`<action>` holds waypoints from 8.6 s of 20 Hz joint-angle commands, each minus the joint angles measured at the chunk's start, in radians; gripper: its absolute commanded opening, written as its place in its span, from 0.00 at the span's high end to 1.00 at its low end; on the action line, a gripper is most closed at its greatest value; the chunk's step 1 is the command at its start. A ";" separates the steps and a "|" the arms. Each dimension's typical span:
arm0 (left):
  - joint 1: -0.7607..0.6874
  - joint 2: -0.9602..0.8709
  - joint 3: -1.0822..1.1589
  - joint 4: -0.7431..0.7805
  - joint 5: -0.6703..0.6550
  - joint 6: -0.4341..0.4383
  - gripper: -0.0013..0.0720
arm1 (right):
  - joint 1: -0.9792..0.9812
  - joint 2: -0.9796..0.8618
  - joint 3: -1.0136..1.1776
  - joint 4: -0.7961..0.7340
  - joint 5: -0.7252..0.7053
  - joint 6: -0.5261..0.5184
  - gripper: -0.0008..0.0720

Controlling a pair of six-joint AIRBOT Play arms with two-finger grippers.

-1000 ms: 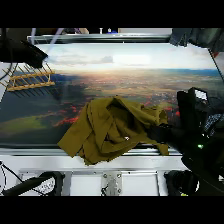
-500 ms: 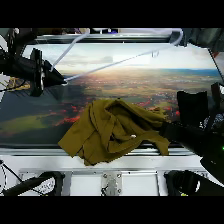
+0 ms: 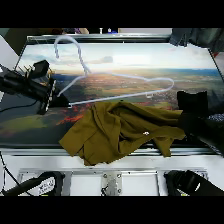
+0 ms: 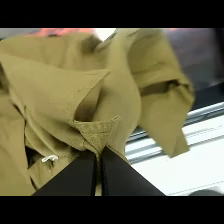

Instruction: Fold the clothes and pants, and hang the long-sleeved shirts on hangers.

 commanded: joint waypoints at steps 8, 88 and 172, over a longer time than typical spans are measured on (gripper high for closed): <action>-0.065 0.063 -0.269 0.014 0.126 0.090 0.96 | -0.156 -0.124 0.110 0.015 -0.019 -0.294 0.96; -0.174 -0.026 -0.274 0.049 0.211 0.095 0.96 | -0.235 -0.301 0.126 0.609 0.591 -0.635 0.34; -0.007 -0.026 -0.275 0.048 0.124 0.138 0.96 | -0.781 -0.420 -0.194 1.535 0.239 -2.493 0.96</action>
